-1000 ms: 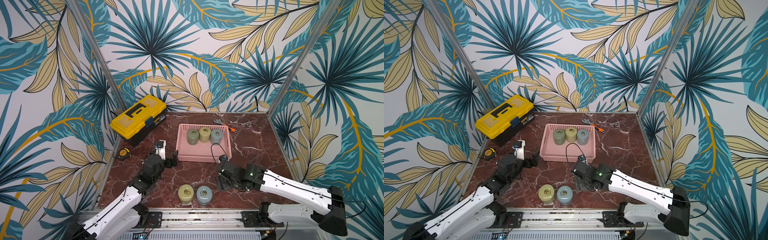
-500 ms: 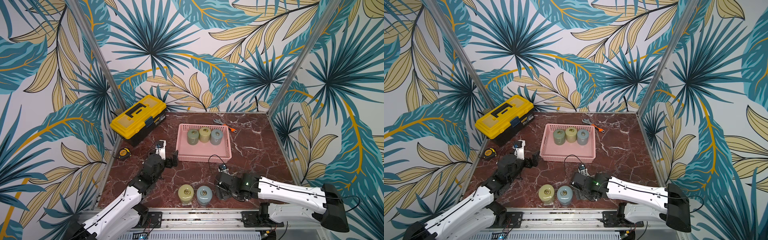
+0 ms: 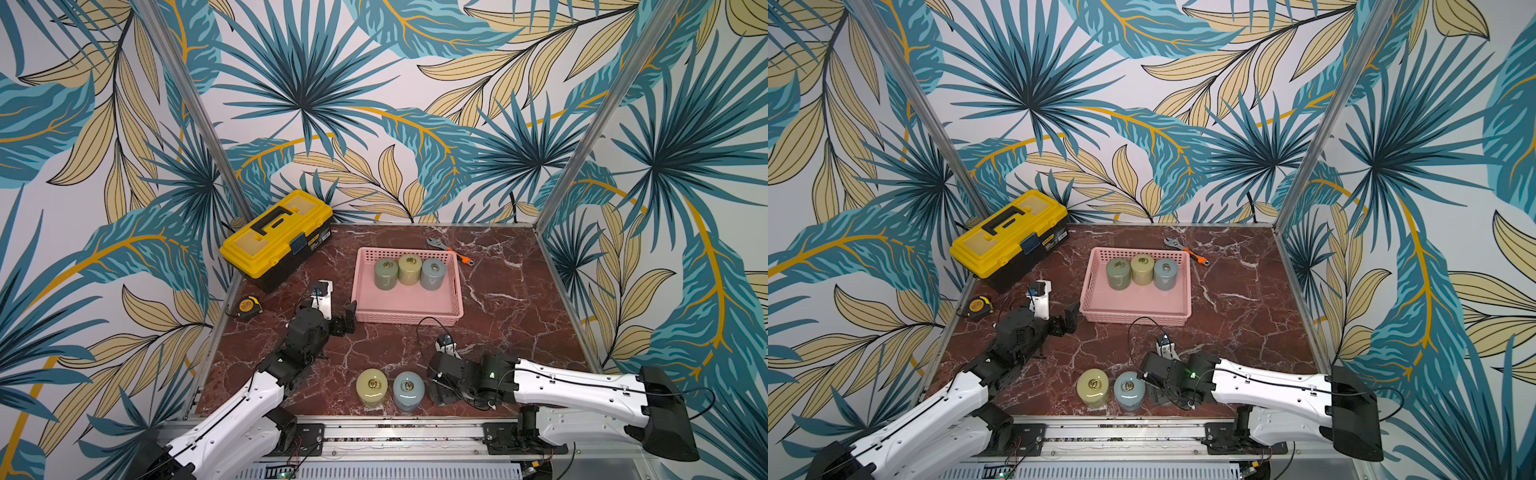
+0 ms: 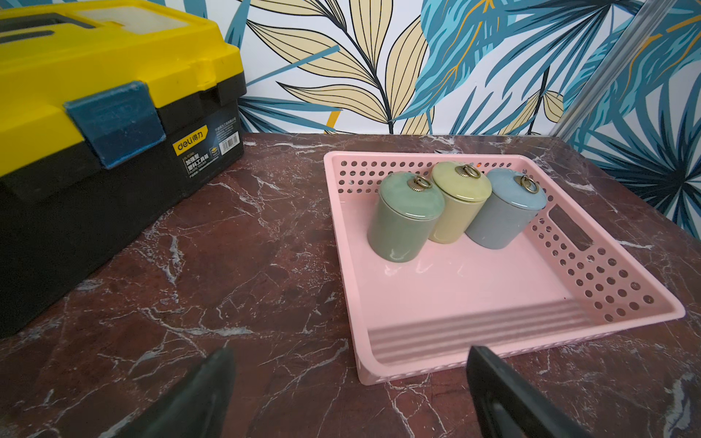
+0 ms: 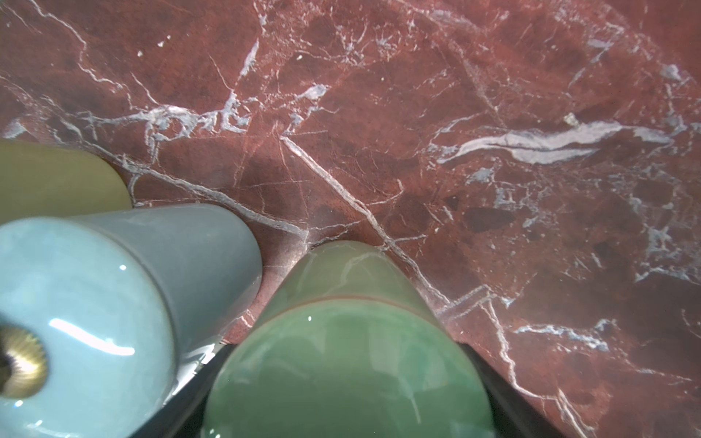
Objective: Take the tea canister out of the basket
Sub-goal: Place the tea canister at the center of the board.
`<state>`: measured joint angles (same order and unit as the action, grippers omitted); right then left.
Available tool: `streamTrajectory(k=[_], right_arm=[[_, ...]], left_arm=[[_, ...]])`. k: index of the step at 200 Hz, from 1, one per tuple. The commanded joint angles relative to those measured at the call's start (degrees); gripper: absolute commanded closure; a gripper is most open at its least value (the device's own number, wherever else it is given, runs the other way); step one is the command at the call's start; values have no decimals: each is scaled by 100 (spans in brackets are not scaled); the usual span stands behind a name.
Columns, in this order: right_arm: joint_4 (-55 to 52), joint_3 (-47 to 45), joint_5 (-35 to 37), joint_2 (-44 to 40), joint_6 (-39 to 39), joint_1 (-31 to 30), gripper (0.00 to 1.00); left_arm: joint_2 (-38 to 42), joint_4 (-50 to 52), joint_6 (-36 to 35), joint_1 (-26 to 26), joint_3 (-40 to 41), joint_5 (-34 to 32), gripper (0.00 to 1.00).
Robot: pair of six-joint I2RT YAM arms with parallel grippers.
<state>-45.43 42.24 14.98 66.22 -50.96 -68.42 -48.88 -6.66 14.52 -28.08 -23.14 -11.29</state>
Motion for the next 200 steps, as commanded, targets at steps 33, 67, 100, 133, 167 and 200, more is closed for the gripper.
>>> streamTrajectory(k=[33,67,100,133,167,200], right_arm=[[184,-74,119,93,-216,-94,44],[196,-78,104,222,-281,-136,42],[195,-89,108,347,-374,-175,38],[182,-58,136,384,-419,-209,24],[62,50,232,349,-415,-224,6],[-88,210,319,374,-358,-219,1]], left_arm=[[-17,-151,-64,21,204,33,0],[-22,-151,-64,21,204,39,0],[-44,-152,-66,21,204,39,0],[-48,-161,-64,21,204,39,0],[-49,-154,-64,21,204,39,0],[-45,-152,-64,21,204,42,0]])
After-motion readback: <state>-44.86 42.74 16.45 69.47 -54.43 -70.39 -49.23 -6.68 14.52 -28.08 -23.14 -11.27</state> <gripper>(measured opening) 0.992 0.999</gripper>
